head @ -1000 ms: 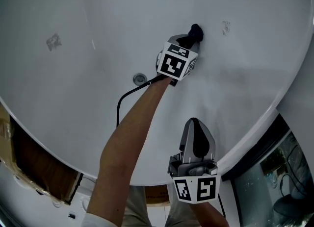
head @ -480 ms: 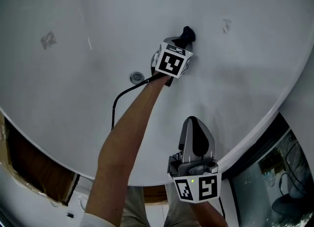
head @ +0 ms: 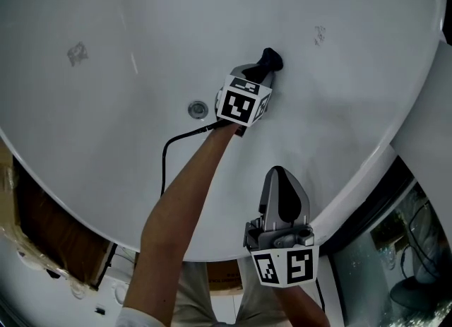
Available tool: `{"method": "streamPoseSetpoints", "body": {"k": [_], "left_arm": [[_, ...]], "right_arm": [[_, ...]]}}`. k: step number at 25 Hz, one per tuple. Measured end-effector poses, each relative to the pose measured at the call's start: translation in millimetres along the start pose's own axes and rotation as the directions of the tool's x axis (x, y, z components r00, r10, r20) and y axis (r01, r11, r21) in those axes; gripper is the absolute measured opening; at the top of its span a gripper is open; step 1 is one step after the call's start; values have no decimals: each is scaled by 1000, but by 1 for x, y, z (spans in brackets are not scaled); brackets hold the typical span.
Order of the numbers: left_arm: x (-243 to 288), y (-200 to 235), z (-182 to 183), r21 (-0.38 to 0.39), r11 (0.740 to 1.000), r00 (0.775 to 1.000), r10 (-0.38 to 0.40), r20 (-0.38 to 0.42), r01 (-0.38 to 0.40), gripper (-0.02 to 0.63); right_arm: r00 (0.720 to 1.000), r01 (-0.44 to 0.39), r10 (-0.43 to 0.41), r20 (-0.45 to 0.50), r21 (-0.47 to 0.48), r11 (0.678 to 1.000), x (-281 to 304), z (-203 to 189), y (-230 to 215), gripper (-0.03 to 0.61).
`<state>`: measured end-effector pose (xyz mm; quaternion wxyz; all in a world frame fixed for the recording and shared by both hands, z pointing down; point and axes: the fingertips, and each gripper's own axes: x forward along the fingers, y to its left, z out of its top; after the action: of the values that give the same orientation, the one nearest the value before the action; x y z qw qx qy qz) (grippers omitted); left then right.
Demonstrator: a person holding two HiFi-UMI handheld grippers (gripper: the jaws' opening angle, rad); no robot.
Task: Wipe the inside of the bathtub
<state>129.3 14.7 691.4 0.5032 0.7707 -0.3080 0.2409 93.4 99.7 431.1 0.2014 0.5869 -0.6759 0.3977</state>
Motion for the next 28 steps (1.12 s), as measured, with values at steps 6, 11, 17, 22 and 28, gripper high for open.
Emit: {"method": "streamPoseSetpoints", "body": {"k": [6,11,17,22,28], "left_arm": [[-29,-46,27,-5,997,996,-70,61,71,59],[-47,-76,45,5,996,993,-84,88,83,59],[-69,-103,60,-2,992,986,-122,113,123,58],[-85,-117,75,18,990,981,-140,134,139,58],[-101,-132,91,41,988,976,-155,152,150,58]], "right_arm": [[1000,-1,1,26,-4,1000,-12,16,5,6],[999,5,-5,38,1,1000,-21,27,5,6],[999,-7,7,43,-6,1000,-28,35,10,6],[998,-13,14,54,-29,999,-34,43,8,6],[999,-30,33,38,-56,998,-44,40,11,6]]}}
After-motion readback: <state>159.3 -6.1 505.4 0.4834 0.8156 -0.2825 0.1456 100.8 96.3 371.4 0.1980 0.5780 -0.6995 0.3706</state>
